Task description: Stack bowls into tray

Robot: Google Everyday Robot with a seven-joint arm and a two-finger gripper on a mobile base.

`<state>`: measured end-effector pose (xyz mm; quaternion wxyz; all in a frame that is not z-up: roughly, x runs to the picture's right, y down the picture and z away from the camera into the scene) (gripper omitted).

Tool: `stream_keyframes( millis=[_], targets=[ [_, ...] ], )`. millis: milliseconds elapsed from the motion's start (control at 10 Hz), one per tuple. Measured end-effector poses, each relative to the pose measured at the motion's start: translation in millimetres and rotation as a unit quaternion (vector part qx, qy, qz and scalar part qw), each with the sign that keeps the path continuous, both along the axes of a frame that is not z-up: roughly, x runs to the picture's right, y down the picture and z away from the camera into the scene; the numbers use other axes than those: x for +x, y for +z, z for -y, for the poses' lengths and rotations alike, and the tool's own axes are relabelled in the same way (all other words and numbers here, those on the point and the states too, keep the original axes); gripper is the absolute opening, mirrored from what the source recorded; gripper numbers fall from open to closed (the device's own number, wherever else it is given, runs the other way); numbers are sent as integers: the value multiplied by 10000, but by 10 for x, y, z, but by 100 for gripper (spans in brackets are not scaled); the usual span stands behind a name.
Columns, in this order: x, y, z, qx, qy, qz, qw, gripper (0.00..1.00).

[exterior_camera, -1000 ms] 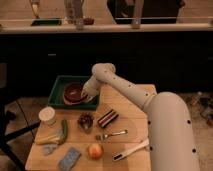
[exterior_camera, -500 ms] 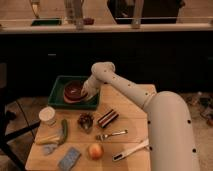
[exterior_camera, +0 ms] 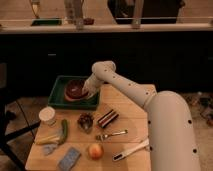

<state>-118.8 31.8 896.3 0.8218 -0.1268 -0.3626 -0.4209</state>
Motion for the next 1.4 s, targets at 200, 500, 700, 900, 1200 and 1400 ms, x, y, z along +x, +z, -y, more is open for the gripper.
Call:
stream_keyframes(
  millis=[200,500,700,900,1200,1400],
  targets=[
    [18,43,31,9,60,-68,10000,0],
    [22,114,24,6,115,-103,9999,0],
    [16,159,6,28,147,-114,9998,0],
    [21,200,-21,28,167,-144,9998,0],
    [27,259,-59,-8,183,-183,9997,0],
    [32,286,-64,-21,197,-198,9996,0]
  ],
)
